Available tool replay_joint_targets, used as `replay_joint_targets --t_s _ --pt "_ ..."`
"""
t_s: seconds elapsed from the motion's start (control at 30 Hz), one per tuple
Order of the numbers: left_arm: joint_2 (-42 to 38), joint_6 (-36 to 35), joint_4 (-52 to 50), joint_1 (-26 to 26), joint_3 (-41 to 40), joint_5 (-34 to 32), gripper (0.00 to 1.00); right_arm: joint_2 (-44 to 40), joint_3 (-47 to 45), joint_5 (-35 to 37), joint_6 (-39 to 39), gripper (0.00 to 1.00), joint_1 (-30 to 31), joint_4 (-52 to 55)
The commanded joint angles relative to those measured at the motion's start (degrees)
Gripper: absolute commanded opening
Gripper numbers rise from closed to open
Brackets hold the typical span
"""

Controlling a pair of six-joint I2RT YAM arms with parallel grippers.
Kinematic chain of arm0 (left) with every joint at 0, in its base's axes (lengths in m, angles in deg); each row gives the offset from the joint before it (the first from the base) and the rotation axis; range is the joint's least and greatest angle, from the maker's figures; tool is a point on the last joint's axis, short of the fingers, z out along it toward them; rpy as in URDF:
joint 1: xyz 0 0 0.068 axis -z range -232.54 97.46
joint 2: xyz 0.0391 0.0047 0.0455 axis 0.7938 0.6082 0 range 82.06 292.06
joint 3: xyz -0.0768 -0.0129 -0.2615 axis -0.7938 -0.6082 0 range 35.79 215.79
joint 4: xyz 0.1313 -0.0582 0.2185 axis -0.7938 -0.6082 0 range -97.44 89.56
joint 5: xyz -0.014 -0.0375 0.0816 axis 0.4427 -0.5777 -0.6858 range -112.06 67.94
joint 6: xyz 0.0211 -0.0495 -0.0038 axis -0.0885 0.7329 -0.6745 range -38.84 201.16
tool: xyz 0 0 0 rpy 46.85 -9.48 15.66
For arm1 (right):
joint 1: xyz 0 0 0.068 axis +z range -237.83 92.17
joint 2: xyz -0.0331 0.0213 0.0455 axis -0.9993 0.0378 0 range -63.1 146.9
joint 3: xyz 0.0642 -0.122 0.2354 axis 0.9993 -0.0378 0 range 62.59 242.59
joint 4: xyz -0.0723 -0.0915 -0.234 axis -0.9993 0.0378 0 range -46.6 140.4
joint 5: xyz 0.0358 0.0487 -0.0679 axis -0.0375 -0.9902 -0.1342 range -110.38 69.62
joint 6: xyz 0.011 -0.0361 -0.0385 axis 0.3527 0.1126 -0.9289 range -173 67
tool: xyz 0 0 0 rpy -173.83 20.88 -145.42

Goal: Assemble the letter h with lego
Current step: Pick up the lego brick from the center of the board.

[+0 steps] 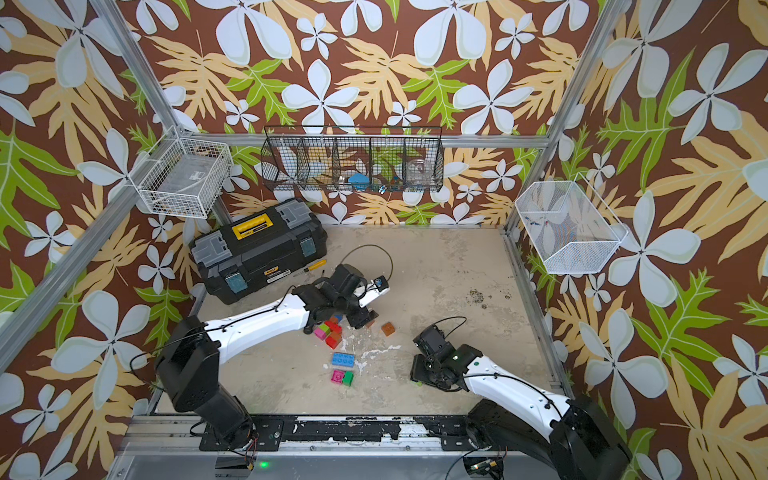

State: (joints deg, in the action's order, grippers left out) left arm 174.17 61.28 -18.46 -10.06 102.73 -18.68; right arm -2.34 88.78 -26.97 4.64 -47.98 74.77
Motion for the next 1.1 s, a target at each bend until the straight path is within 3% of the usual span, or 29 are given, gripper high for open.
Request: replay_joint_targets --t_s 0.0,0.37,0.5,0.63,0.73,0.83,1.07 --pt "-4.3 0.6 2.4 -4.9 -4.7 3.2 0.76 1.4 0.7 3.5 3.0 0.59 1.6 -0.2" --pt "-15.1 3.7 17.4 -28.5 -25.3 6.2 0.76 8.2 5.0 7.9 4.4 0.34 6.9 0.6" --pt "-15.1 4.2 22.0 -34.3 -29.6 5.8 0.76 9.4 6.2 9.4 3.9 0.32 8.1 1.0" --pt "-15.5 4.1 27.1 -36.8 -32.4 2.4 0.76 10.4 8.8 11.2 2.2 0.36 8.9 2.4" --pt "-15.9 3.4 30.4 -37.0 -34.9 1.2 0.76 11.6 9.0 11.2 1.8 0.50 8.9 2.8" --pt "-16.0 3.3 30.7 -37.2 -35.5 1.7 0.76 12.5 8.4 9.7 2.5 0.57 9.5 2.4" --pt "-17.1 4.1 31.5 -38.6 -36.1 2.3 0.76 16.5 9.4 13.1 2.7 0.50 12.2 2.3"
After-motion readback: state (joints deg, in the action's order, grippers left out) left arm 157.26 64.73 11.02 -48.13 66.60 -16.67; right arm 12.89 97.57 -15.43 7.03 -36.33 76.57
